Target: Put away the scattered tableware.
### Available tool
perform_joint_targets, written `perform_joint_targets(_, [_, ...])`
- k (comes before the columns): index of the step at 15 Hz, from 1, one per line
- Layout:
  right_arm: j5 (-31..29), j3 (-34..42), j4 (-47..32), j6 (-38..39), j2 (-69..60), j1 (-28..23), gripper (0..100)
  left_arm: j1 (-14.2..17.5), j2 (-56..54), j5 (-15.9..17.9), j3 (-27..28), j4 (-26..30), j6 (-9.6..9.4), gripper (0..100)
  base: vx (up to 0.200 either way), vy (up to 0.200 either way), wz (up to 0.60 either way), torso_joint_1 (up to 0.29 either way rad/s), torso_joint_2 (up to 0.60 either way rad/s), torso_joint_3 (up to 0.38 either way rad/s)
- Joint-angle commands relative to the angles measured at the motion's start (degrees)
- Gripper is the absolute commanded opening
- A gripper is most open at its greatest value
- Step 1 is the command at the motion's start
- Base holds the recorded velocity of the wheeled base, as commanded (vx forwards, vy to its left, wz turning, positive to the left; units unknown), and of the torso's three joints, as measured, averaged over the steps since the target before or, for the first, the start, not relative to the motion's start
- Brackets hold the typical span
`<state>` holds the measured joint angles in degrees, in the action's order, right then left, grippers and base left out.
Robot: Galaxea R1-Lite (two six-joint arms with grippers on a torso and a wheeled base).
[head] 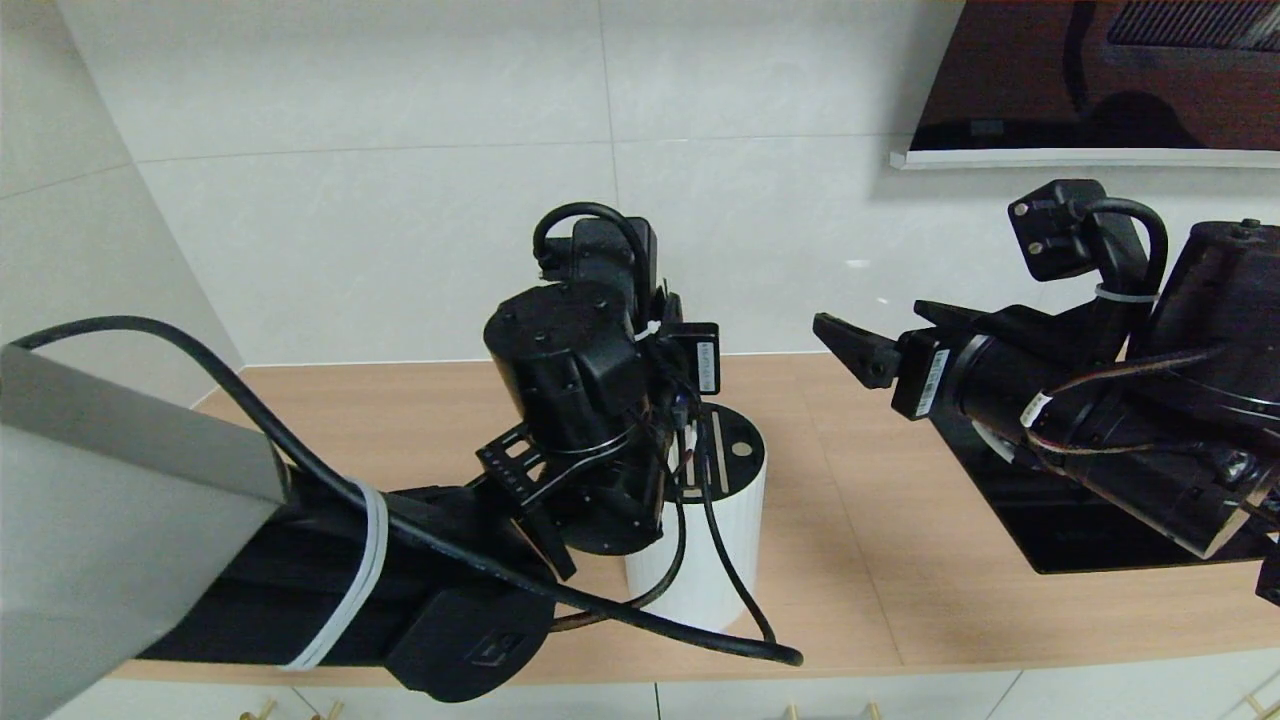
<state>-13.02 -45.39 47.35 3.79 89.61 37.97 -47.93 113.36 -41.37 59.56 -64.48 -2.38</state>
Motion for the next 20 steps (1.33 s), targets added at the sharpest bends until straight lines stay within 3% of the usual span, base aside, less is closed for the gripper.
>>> perform_joint_targets(1, [0.01,0.03,0.02,-0.01,0.39,0.0,100,-0.41,1.69,-0.02,-1.2,-0.74,0.88,0,0.0,0.0,0.0,0.0,0.0,0.0])
perform_joint_targets(6, [0.01,0.03,0.11,-0.01,0.47,0.0,100,-0.93,7.67,-0.81,-5.25,-6.28,1.23,0,0.0,0.0,0.0,0.0,0.0,0.0])
perform_joint_targets(20, [0.01,0.12,0.11,-0.01,0.65,0.0,100,-1.64,8.19,-0.99,-7.36,-7.77,1.67,0,0.0,0.0,0.0,0.0,0.0,0.0])
